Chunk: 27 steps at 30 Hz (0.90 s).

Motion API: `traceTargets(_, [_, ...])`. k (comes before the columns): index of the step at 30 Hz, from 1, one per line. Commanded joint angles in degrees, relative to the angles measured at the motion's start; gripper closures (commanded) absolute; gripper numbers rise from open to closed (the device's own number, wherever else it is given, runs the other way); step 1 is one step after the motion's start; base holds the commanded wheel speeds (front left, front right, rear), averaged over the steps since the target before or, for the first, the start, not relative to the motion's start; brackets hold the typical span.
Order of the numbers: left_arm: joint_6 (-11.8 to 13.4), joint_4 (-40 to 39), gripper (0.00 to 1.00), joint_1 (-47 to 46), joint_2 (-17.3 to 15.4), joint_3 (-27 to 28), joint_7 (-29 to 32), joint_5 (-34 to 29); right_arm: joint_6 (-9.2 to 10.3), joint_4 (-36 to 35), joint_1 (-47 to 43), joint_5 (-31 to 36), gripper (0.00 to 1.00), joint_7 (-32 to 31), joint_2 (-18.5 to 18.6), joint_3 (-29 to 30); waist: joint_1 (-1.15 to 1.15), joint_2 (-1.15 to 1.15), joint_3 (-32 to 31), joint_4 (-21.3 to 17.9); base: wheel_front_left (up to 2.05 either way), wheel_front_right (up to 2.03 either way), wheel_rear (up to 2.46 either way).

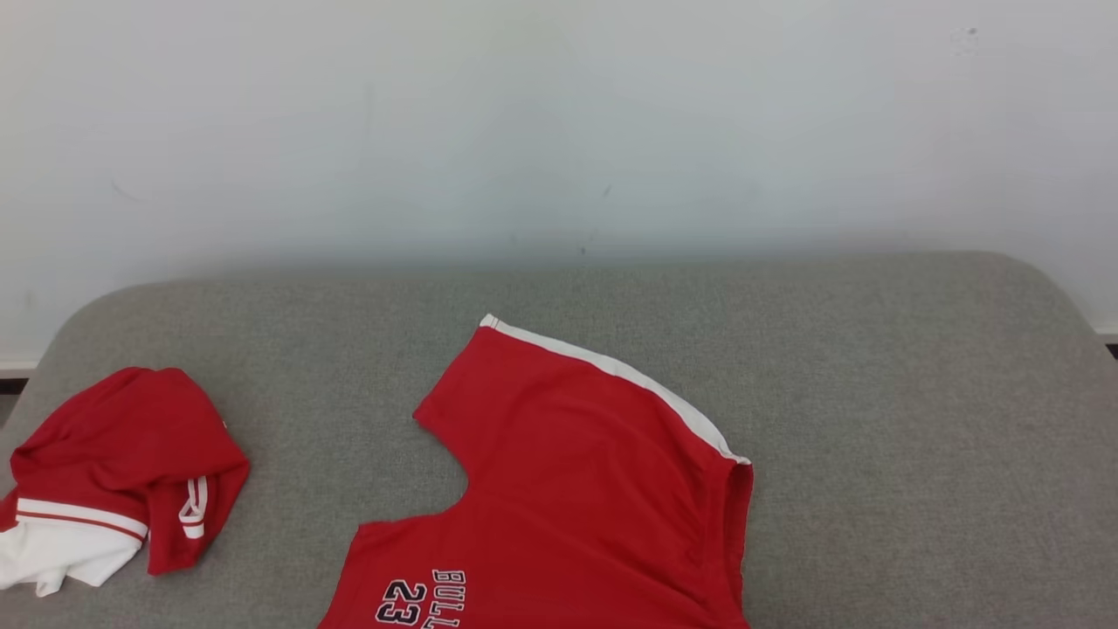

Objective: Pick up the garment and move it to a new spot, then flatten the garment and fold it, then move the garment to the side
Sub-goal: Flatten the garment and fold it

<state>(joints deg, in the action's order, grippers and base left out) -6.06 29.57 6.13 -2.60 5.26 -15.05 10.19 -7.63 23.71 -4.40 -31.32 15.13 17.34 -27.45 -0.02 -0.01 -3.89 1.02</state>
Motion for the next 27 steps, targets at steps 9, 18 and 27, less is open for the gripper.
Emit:
traceTargets(9, [-0.91, -4.57, 1.00, -4.41, -1.72, -0.51, -0.19, -3.60, 0.25, -3.61, -1.30, -1.92, 1.00, 0.01, -2.14, 5.22, 0.02, 0.01, 0.41, -0.52, 0.00, 0.00, 0.00])
traceTargets(18, [-1.32, -2.45, 1.00, -24.25, -12.49, -14.86, -0.19, -6.13, 0.20, -3.99, 9.35, -10.33, 1.00, 0.00, -2.90, 5.10, 0.02, 0.01, 9.28, -3.32, 0.00, 0.00, 0.00])
traceTargets(27, [-1.33, 5.28, 1.00, -47.44, -22.89, -31.73, -0.19, -1.50, 0.19, -3.04, 22.55, -13.28, 1.00, 0.00, -5.42, 5.01, 0.02, 0.01, 20.65, -7.71, 0.00, 0.00, 0.00])
